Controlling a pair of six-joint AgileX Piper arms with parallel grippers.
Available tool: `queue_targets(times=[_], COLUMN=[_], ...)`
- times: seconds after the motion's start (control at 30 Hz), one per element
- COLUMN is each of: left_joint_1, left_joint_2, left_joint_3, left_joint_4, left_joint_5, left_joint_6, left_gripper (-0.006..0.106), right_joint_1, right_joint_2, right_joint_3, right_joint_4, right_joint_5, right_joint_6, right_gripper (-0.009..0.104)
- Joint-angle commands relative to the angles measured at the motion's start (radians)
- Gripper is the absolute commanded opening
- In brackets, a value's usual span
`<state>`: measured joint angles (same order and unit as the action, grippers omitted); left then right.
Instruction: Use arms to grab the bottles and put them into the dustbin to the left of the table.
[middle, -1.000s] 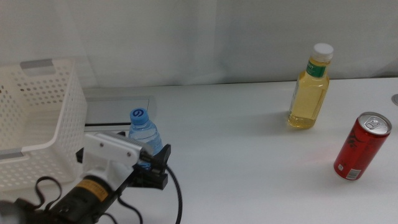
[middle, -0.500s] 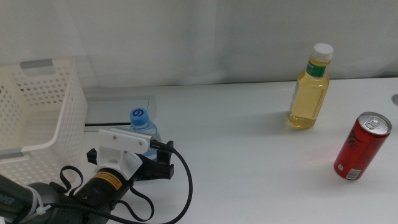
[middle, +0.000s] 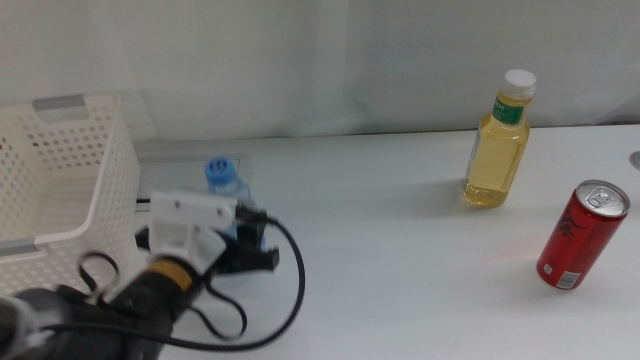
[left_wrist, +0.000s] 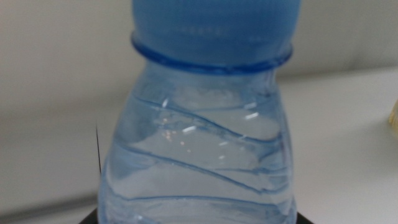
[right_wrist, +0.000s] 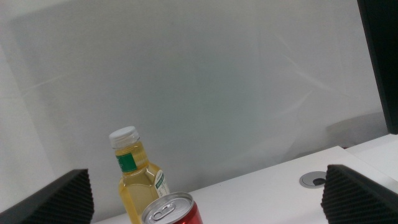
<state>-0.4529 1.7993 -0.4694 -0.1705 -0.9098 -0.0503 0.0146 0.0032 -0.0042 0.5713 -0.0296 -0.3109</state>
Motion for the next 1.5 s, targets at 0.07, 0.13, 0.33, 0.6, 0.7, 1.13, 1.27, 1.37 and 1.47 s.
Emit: queue_targets(times=[0.07,0.13,0.33,0.6,0.7,1.13,1.27,1.37,1.47], left_joint_1=[0.008,0.026,0.139,0.47,0.565,0.672,0.672,0.672,0.672], left_joint_2=[-0.184,-0.265,-0.451,-0.548,-0.548,-0.423,-0.334,-0.261,-0.192], left_joint_3=[-0.09,-0.15,-0.347,-0.615,-0.663,-0.686,-0.686,-0.686,-0.686], left_joint_4=[-0.072,-0.112,-0.298,-0.366,-0.361,0.18,0.182,0.182,0.155], left_joint_5=[0.112,0.238,0.588,1.127,1.244,1.447,1.44,1.442,1.421], left_joint_6=[0.12,0.231,0.549,0.668,0.612,0.05,0.043,0.039,0.039], left_gripper=[-0.003,-0.003,-0.003,-0.003,-0.003,-0.003,-0.003,-0.003,-0.003], right_joint_1=[-0.005,-0.005,-0.005,-0.005,-0.005,-0.005,-0.005,-0.005,-0.005], right_joint_2=[-0.029,-0.029,-0.029,-0.029,-0.029,-0.029,-0.029,-0.029,-0.029], right_joint_3=[0.038,0.038,0.038,0.038,0.038,0.038,0.038,0.038,0.038], right_joint_4=[-0.003,-0.003,-0.003,-0.003,-0.003,0.002,0.002,0.002,0.002], right_joint_5=[-0.01,-0.01,-0.01,-0.01,-0.01,-0.01,-0.01,-0.01,-0.01], right_joint_6=[-0.003,-0.003,-0.003,-0.003,-0.005,-0.004,-0.004,-0.004,-0.004], right_gripper=[0.103,0.103,0.103,0.103,0.103,0.103,0.103,0.103,0.103])
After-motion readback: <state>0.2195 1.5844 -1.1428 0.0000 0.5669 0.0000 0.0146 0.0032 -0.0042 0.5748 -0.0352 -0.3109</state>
